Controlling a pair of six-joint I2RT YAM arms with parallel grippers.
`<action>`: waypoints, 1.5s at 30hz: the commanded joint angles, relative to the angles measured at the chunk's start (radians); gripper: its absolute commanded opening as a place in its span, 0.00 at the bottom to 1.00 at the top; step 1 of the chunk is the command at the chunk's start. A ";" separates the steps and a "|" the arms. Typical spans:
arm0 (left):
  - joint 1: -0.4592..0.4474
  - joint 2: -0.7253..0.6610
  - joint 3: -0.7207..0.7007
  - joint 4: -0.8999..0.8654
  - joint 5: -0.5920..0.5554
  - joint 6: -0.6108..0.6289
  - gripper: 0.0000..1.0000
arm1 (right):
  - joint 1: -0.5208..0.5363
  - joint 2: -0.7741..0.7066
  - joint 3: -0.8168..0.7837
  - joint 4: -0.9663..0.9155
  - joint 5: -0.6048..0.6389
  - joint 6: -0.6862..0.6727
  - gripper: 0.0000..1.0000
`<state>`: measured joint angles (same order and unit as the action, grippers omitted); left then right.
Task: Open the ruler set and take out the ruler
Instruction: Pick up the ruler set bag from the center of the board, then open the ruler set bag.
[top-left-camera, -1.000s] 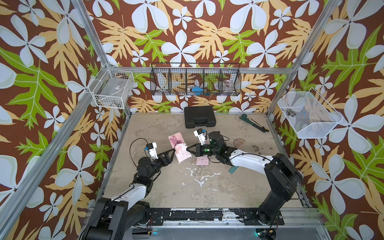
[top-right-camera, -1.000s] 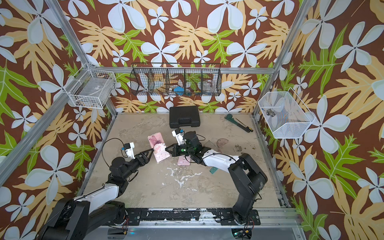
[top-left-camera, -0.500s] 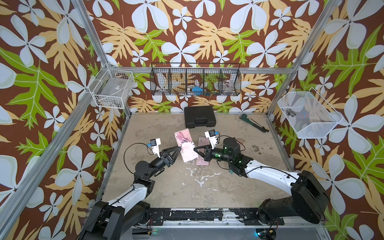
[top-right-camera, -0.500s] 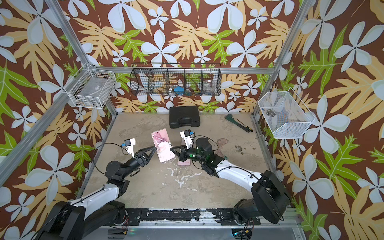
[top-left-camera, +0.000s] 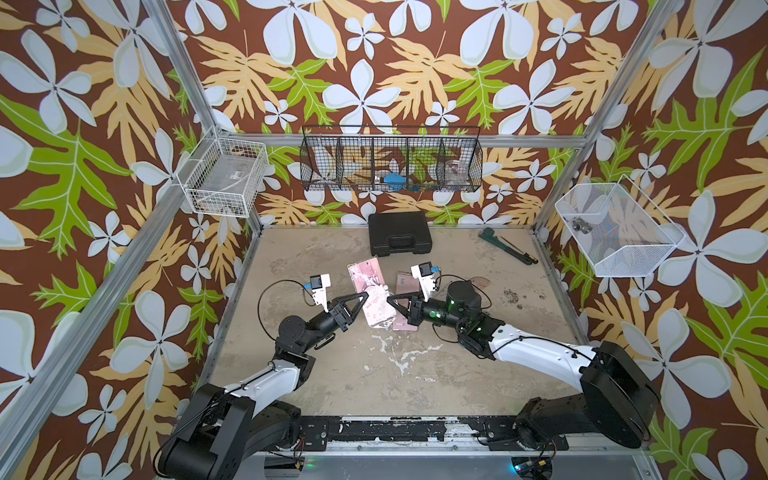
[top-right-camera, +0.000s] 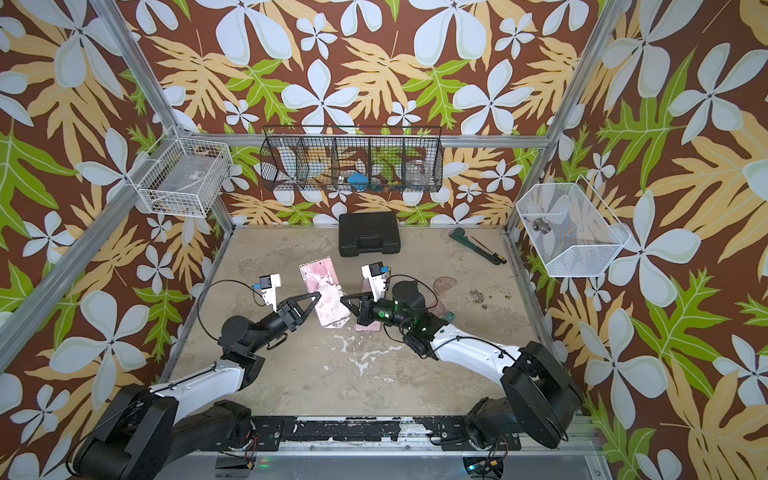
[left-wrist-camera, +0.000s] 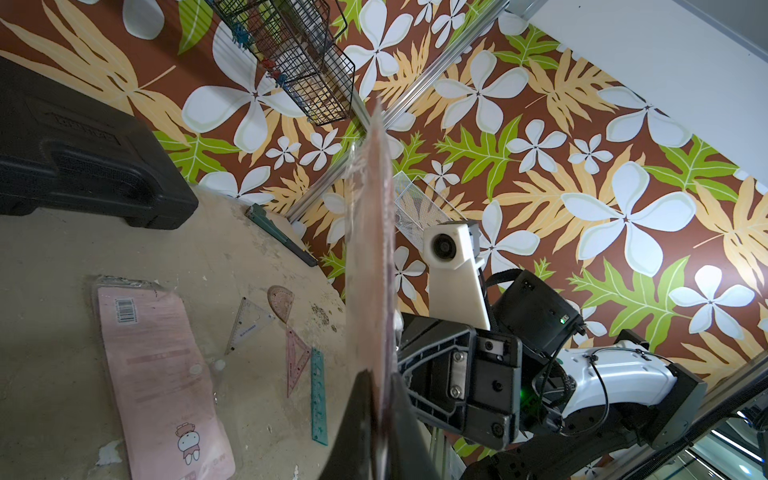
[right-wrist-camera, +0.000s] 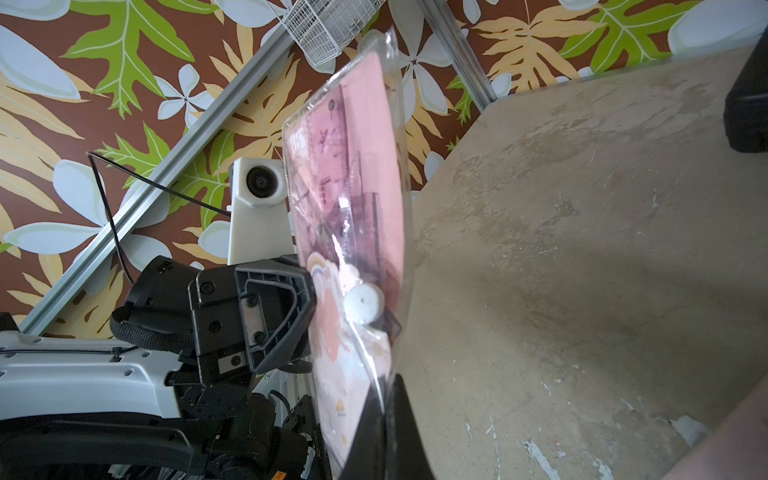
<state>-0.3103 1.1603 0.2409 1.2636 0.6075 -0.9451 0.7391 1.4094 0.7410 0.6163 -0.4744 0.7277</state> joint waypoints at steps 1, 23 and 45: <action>-0.005 0.013 0.007 0.031 0.056 0.017 0.00 | 0.009 0.004 0.003 0.033 -0.006 -0.027 0.00; -0.093 -0.260 0.074 -0.666 -0.223 0.307 0.00 | 0.331 -0.114 0.030 -0.226 0.826 -0.640 0.57; -0.095 -0.282 0.050 -0.643 -0.195 0.297 0.00 | 0.299 0.186 0.218 -0.305 1.017 -0.625 0.05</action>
<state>-0.4030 0.8852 0.2924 0.5869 0.3744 -0.6502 1.0618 1.5921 0.9569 0.3508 0.4984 0.0742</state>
